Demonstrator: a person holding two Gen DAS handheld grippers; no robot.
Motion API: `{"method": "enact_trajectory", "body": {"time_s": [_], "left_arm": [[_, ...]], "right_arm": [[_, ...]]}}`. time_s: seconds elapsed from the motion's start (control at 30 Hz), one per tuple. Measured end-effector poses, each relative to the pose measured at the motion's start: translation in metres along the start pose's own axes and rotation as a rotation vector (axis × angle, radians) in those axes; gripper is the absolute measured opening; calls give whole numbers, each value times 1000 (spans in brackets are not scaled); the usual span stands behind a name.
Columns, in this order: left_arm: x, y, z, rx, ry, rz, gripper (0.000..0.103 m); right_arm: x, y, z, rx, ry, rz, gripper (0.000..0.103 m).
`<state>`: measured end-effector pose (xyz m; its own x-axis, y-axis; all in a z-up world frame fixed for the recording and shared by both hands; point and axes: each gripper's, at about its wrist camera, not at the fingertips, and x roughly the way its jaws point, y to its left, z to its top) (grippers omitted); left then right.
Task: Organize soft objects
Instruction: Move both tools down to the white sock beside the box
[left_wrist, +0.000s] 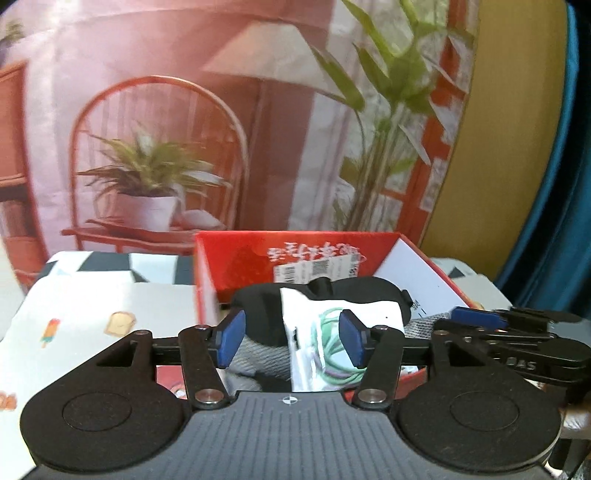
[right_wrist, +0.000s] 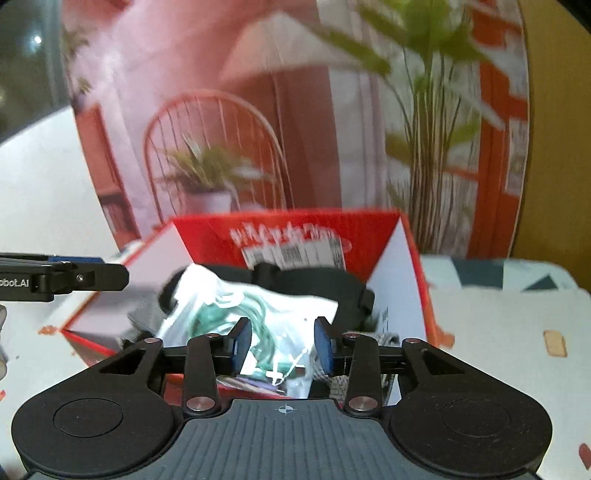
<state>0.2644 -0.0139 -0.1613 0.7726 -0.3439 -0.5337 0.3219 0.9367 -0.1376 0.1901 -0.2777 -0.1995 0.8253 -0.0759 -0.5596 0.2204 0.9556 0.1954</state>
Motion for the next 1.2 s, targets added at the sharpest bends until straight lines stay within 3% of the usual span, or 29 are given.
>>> {"method": "enact_trajectory", "body": {"time_s": [0.13,0.37,0.67,0.87,1.2], "left_arm": [[-24,13,-19,-44,-26,44,60],[-44,30,-62,-119,-12,103,60],[-16,32,-94,-146,89,126,60],[6,36,-111,-155,151,120,63],[19,38,-125,-162,162,103,63]], "right_arm": [[-30,0,-15,-20,-92,11,36],[-74,1,-55,-64,-160,-15,37],[-60,-23,-102,30,-32,-80,37],[-35,-32,-126,70,42,-122,44],[-14,-27,-134,74,97,-90,46]]}}
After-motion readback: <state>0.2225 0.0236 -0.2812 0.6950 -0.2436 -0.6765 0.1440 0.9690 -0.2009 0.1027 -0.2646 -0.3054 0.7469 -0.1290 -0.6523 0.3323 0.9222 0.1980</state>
